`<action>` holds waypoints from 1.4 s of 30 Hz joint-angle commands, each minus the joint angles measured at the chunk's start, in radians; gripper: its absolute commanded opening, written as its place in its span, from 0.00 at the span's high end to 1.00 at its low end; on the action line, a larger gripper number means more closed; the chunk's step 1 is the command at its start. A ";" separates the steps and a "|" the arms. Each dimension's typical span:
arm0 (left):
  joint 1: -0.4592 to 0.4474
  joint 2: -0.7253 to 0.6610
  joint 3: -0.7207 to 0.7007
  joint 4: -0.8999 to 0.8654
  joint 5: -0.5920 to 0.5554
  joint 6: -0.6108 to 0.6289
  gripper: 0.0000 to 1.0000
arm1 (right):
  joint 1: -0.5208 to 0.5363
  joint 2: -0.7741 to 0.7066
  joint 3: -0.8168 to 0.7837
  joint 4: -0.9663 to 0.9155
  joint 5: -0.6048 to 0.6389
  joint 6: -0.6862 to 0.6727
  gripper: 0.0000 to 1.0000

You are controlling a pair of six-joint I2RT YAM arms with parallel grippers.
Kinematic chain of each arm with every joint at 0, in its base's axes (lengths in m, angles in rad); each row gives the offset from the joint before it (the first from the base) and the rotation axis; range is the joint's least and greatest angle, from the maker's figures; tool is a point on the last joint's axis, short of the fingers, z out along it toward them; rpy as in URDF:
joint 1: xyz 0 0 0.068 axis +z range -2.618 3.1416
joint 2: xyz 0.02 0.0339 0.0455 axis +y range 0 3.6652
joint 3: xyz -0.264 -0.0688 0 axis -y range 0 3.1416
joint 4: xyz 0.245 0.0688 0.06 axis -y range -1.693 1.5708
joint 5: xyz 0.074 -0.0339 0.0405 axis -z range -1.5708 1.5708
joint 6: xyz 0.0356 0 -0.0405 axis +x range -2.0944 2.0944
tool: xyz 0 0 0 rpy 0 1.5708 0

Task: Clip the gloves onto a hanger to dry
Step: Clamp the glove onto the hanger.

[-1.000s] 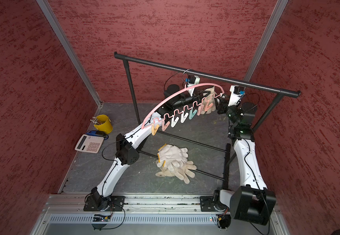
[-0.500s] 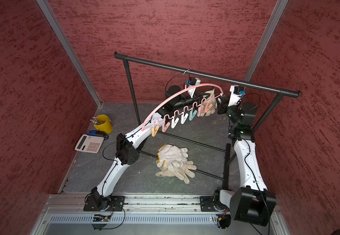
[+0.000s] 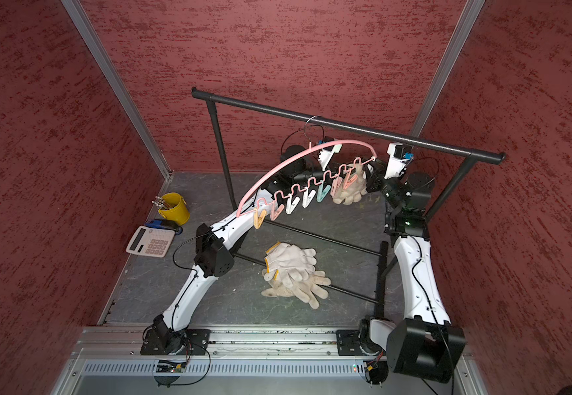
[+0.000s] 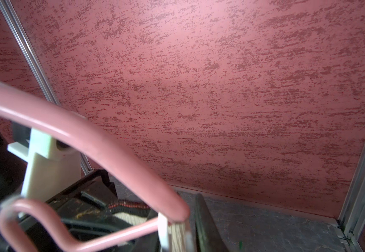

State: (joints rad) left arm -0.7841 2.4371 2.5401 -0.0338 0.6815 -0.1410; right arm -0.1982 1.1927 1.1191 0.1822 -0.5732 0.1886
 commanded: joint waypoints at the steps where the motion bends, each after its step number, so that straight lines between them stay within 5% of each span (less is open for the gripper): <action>1: -0.007 0.005 -0.024 -0.056 0.083 0.055 1.00 | -0.006 -0.025 0.010 0.030 -0.030 0.038 0.98; 24: 0.000 -0.002 -0.070 -0.097 0.328 0.153 1.00 | -0.006 -0.049 -0.031 0.074 -0.057 0.081 1.00; 42: -0.001 0.022 -0.031 0.059 0.330 0.080 1.00 | -0.006 -0.083 -0.104 0.125 -0.077 0.142 1.00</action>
State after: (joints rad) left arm -0.7856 2.4371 2.4611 -0.0284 1.0149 -0.0452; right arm -0.1986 1.1351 1.0286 0.2657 -0.6327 0.2920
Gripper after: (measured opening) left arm 0.064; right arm 0.195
